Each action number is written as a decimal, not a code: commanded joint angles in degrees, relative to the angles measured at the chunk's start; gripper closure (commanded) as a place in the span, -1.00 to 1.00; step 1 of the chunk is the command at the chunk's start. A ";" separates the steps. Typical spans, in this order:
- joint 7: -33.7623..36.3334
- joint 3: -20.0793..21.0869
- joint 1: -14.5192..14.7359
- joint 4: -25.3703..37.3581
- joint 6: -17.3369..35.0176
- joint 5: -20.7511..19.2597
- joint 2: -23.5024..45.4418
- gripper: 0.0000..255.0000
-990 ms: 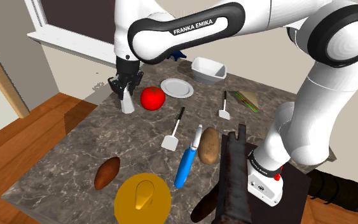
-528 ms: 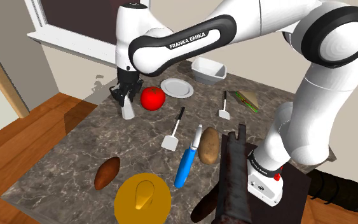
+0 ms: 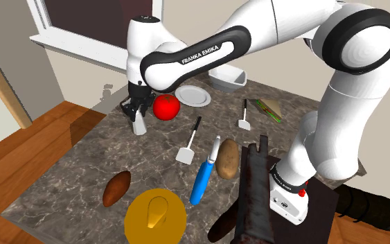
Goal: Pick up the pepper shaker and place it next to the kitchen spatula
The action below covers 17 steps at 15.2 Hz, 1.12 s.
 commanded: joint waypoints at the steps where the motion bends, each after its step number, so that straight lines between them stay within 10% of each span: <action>1: 0.00 0.00 0.00 0.03 0.04 0.00 0.05 1.00; 4: 0.00 0.00 0.00 0.03 0.04 0.00 0.05 1.00; 5: 0.00 0.00 0.00 0.04 0.04 0.00 0.05 -1.00; 17: -0.08 0.04 -0.05 2.30 -6.09 0.13 -3.82 -1.00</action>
